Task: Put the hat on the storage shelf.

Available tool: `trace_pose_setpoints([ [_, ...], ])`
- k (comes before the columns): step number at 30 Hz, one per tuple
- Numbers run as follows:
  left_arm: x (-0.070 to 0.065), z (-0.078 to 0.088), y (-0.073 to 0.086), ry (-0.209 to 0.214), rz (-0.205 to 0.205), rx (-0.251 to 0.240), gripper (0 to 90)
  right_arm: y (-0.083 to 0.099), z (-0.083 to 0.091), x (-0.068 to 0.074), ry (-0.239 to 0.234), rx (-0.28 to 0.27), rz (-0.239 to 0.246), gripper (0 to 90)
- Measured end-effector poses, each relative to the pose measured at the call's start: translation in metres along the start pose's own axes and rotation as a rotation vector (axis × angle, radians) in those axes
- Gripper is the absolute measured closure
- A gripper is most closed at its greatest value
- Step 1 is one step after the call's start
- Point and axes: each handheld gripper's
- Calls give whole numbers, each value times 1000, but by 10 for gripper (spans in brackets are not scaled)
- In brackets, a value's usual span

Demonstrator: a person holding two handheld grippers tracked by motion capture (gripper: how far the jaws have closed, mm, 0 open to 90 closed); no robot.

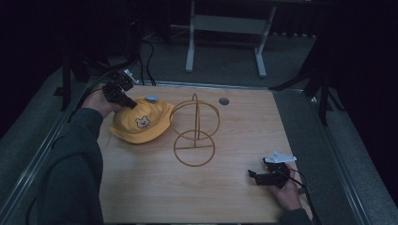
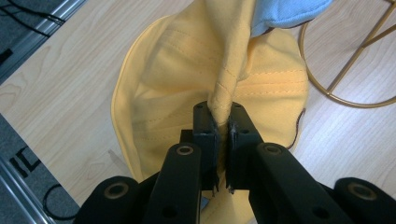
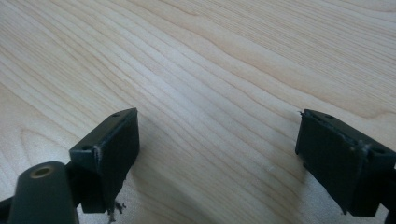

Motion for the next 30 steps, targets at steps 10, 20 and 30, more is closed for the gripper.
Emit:
trace_pose_setpoints([
  [10,4,15,7,14,11,-48,848,0,0,0,0,0,0,135],
  [20,3,29,8,3,4,-82,847,0,0,0,1,-1,2,135],
  [30,2,43,9,18,-5,-152,848,0,0,0,0,-1,-2,135],
])
Point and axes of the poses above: each handheld gripper's, and its own axes: z roughly backward along the jaws, y roughly out of its underside, x roughly to its left, and after that the axes turned 6 degrees about x, right-handed
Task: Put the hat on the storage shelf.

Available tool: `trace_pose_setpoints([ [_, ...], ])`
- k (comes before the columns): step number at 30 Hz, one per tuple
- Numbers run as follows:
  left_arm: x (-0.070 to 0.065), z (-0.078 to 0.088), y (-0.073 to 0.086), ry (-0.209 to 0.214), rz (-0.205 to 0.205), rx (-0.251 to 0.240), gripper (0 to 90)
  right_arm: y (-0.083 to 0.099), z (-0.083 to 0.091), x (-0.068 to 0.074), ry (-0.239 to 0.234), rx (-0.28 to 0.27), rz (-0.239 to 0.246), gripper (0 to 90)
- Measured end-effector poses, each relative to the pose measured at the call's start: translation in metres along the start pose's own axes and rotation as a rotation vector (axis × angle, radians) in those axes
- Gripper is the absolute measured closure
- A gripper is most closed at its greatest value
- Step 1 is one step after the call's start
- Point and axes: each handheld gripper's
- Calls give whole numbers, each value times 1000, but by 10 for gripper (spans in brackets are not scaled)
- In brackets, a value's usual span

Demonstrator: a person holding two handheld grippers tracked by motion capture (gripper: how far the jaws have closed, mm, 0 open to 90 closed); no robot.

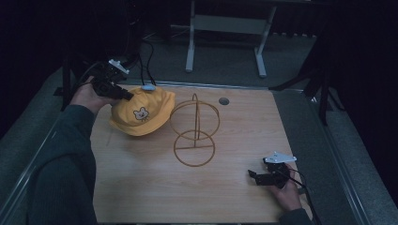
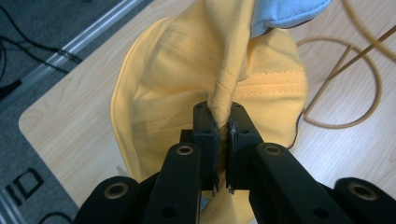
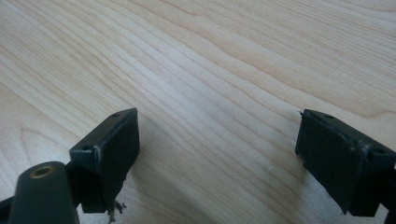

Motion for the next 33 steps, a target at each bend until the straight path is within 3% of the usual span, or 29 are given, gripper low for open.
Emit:
trace_pose_setpoints([
  [12,1,12,4,-14,-2,-31,848,0,0,0,1,0,1,135],
  [33,0,30,7,14,-13,-97,848,0,0,0,0,-2,-1,135],
])
Point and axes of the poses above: each handheld gripper's, and its own axes: z roughly backward along the jaws, y roughly out of its underside, x roughly to its left, and after that the axes turned 6 degrees about x, right-handed
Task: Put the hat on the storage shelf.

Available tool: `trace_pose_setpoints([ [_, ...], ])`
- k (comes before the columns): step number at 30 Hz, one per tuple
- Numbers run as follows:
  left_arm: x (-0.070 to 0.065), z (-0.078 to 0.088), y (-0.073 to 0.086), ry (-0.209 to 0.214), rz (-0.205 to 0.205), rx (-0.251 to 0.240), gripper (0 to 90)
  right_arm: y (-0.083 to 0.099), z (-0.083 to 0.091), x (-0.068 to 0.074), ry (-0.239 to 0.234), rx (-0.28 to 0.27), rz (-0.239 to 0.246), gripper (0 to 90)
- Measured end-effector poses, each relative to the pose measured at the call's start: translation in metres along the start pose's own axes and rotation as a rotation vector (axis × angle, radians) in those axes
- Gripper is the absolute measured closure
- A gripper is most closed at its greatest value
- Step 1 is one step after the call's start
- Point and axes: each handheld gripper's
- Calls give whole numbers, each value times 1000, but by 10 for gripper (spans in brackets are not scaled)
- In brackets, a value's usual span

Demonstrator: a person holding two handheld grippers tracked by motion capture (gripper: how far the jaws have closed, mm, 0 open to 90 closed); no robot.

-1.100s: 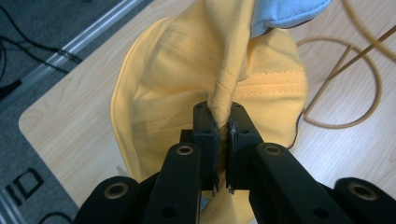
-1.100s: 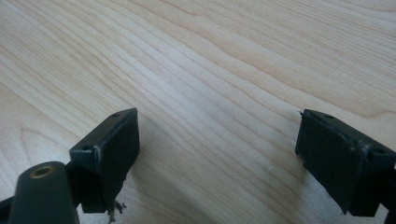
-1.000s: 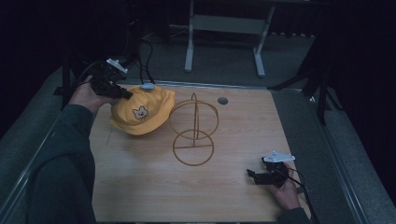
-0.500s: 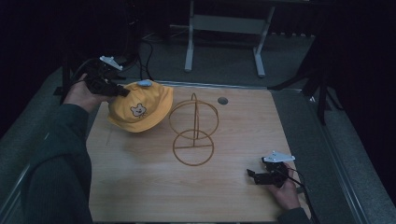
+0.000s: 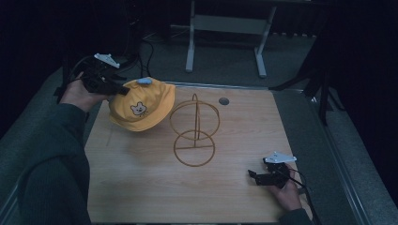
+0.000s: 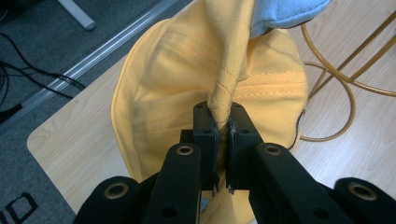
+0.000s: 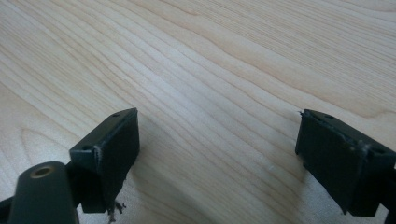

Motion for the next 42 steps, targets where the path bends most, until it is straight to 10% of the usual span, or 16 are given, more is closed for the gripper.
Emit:
trace_pose_setpoints([
  [42,-7,28,1,64,-69,-43,848,0,0,0,-1,0,-2,135],
])
Point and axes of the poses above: each handheld gripper's, and its own axes: z roughly backward along the jaws, y roughly out of its underside, x roughly to its left, and after that the axes turned 6 degrees about x, right-handed
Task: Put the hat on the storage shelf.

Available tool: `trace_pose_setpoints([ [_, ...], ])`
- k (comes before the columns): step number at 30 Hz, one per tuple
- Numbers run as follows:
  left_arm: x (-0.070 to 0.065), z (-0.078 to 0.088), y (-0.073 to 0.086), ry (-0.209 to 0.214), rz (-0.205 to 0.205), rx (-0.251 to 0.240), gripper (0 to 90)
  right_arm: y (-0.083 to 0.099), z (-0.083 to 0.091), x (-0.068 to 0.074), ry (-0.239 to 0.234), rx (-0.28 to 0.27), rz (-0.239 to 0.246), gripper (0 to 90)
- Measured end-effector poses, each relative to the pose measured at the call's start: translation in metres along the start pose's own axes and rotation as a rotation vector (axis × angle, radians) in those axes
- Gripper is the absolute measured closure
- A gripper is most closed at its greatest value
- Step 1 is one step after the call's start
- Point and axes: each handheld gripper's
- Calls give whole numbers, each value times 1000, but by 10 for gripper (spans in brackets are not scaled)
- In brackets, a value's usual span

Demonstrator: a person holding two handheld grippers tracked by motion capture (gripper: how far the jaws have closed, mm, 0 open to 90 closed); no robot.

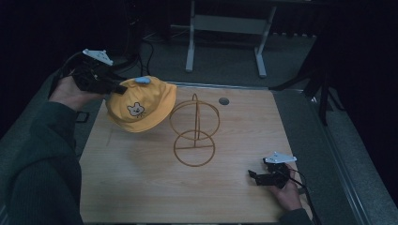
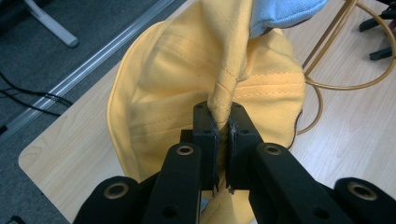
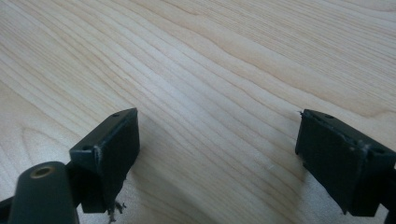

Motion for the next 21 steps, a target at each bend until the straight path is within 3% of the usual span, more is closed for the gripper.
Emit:
trace_pose_setpoints([
  [21,-7,16,-1,21,-29,-27,848,0,0,0,0,1,3,135],
])
Point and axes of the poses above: each handheld gripper's, and its own axes: z roughly backward along the jaws, y roughly out of its underside, x roughly to its left, and after that the axes turned 6 degrees about x, right-handed
